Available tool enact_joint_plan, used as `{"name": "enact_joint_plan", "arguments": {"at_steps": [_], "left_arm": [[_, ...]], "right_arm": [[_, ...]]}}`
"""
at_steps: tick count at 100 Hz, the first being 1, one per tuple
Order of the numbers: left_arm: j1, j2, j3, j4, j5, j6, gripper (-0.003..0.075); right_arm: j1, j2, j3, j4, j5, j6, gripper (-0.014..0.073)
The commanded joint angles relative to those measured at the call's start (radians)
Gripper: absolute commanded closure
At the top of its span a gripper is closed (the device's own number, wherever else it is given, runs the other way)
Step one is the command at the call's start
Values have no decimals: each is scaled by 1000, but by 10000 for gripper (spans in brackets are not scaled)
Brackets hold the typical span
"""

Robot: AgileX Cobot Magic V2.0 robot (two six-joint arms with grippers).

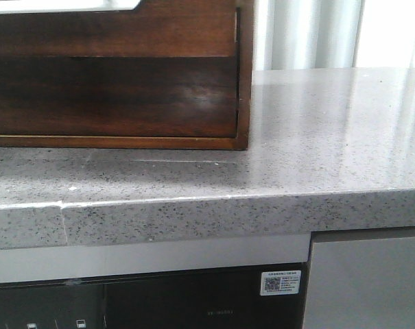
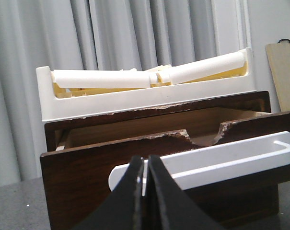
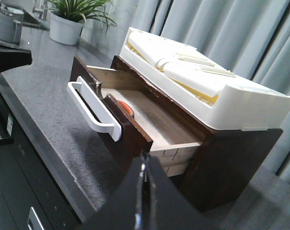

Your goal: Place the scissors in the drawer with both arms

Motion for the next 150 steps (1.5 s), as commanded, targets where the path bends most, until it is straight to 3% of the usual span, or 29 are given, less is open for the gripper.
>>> {"name": "enact_joint_plan", "arguments": {"at_steps": [1, 42, 116, 136, 150], "left_arm": [[1, -33, -24, -50, -43, -10, 740], [1, -33, -24, -55, -16, -10, 740], [10, -33, 30, -55, -14, -10, 740], [152, -33, 121, -74, -2, -10, 740], [280, -33, 126, -106, 78, -10, 740]], "right_arm": [[0, -57, 56, 5, -132, 26, 648], [0, -186, 337, 28, -138, 26, 649], [0, -186, 392, 28, -138, 26, 649], [0, -186, 392, 28, -138, 26, 649], [0, -186, 392, 28, -138, 26, 649]]}}
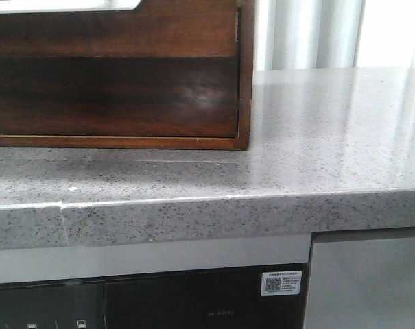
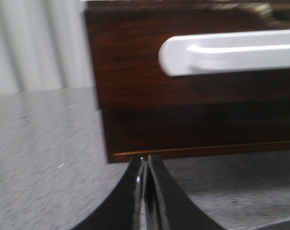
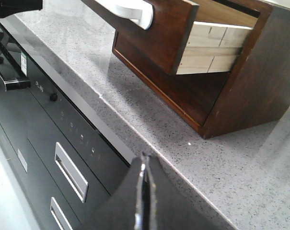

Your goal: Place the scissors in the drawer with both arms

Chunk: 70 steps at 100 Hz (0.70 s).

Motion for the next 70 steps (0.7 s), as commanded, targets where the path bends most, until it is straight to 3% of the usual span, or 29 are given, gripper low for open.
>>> {"name": "enact_joint_plan", "arguments": {"at_steps": [1, 23, 31, 46, 70], "left_arm": [[75, -33, -16, -22, -26, -10, 740], [230, -33, -12, -61, 62, -10, 740], [267, -33, 27, -88, 28, -14, 740], [274, -35, 25, -79, 150, -118, 740], [274, -33, 25, -77, 255, -122, 740]], "right_arm": [[0, 12, -26, 15, -81, -2, 649], [0, 12, -26, 15, -81, -2, 649], [0, 12, -26, 15, -81, -2, 649], [0, 12, -26, 15, -81, -2, 649], [0, 12, -26, 15, -81, -2, 649]]}}
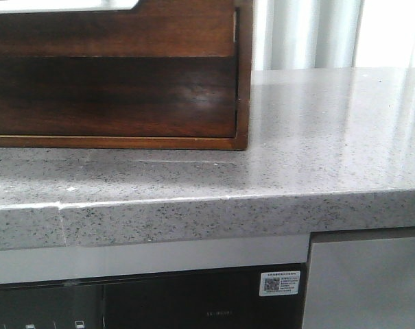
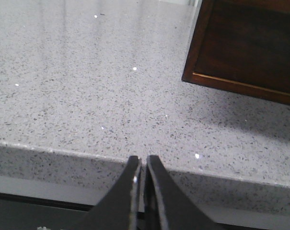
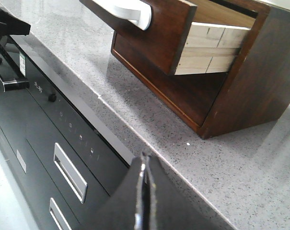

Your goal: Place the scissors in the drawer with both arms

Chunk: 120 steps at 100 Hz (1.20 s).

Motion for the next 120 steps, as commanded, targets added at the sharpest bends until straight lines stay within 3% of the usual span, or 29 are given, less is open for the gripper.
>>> {"name": "enact_joint_plan", "arguments": {"at_steps": [1, 74, 104, 112, 120], "left_arm": [[3, -33, 21, -8, -31, -15, 740], [3, -33, 21, -8, -31, -15, 740], [3, -33, 21, -8, -31, -15, 740], [3, -33, 21, -8, -31, -15, 740], [3, -33, 21, -8, -31, -15, 740]], "right_arm": [[0, 12, -26, 15, -78, -2, 649], [0, 12, -26, 10, -78, -2, 649], [-17, 12, 23, -29, -174, -9, 649], [-47, 12, 56, -40, -239, 96, 649], [-94, 12, 81, -145, -259, 271, 649]]}}
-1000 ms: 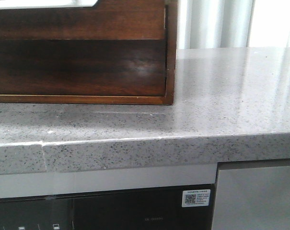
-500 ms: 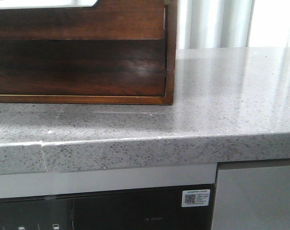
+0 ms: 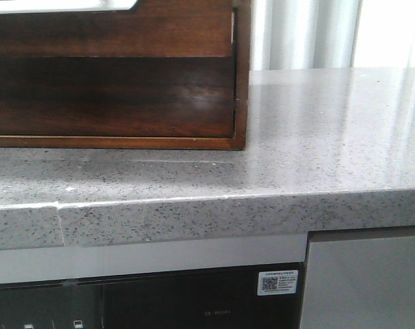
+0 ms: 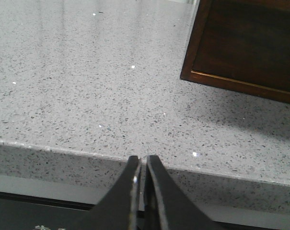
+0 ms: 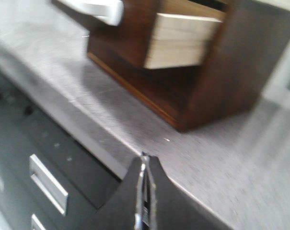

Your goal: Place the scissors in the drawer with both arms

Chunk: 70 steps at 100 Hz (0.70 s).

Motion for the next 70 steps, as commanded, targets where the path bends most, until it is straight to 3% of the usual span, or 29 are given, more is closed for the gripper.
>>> {"name": "enact_joint_plan", "arguments": {"at_steps": [1, 11, 20, 46, 60, 70], "left_arm": [[3, -33, 21, -8, -35, -13, 740], [3, -33, 21, -8, -35, -13, 740], [3, -33, 21, -8, -35, -13, 740], [3, -33, 21, -8, -35, -13, 740], [3, -33, 21, -8, -35, -13, 740], [3, -33, 21, -8, -35, -13, 740]], "right_arm": [[-45, 12, -1, -92, -115, 167, 649], [-99, 11, 33, -246, -148, 411, 649], [-144, 11, 72, -344, -238, 538, 649], [-306, -79, 212, -376, -555, 631, 649], [-420, -116, 226, -451, -532, 733, 649], [-507, -126, 226, -451, -517, 735, 649]]}}
